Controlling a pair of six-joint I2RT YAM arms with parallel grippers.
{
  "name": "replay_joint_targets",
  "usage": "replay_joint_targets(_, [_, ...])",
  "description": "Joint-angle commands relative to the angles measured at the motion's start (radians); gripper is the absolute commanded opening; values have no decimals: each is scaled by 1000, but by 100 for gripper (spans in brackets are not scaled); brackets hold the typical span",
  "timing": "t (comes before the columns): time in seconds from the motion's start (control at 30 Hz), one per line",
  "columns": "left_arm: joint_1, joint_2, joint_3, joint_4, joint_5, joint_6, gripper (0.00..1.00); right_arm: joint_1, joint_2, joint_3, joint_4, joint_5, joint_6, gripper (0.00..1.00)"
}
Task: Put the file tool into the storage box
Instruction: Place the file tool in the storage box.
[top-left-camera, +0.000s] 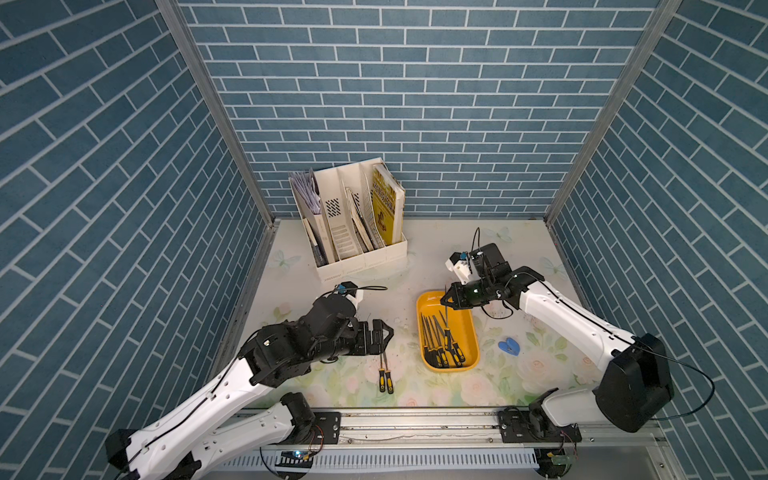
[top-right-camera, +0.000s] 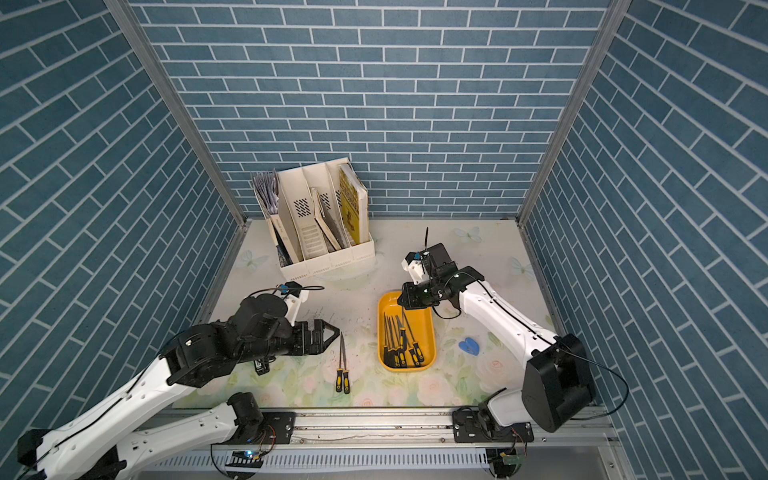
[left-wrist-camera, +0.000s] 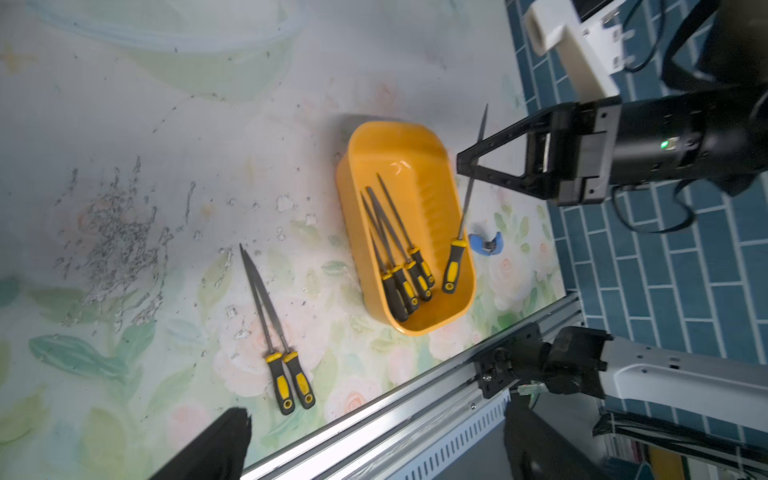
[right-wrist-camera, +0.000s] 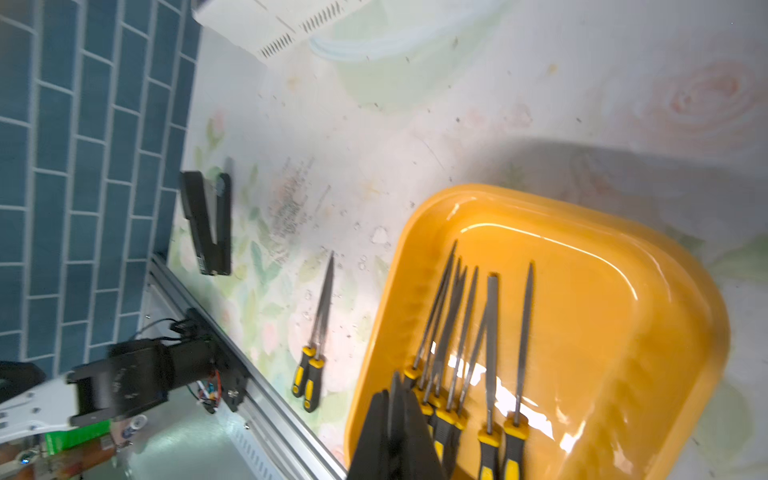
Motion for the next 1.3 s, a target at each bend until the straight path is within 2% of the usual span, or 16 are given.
replay_joint_targets(0.0, [5, 5, -71, 12, 13, -25, 100, 15, 66, 13, -121, 81, -116, 0])
replay_joint_targets(0.27, [5, 42, -141, 72, 34, -28, 100, 64, 201, 40, -116, 148, -160, 0])
replay_joint_targets(0.57, [4, 61, -185, 97, 44, -35, 100, 88, 253, 1, -46, 115, -136, 0])
replay_joint_targets(0.8, [2, 66, -227, 114, 59, -58, 100, 88, 251, -3, -38, 128, -120, 25])
replay_joint_targets(0.9, [-8, 76, -236, 102, 52, -74, 100, 79, 238, 14, -51, 134, -117, 31])
replay_joint_targets(1.1, [-92, 101, -253, 114, 23, -142, 98, 67, 200, 55, -98, 171, -122, 34])
replay_joint_targets(1.27, [-209, 197, -276, 134, -20, -213, 90, 65, 147, 98, -133, 204, -110, 34])
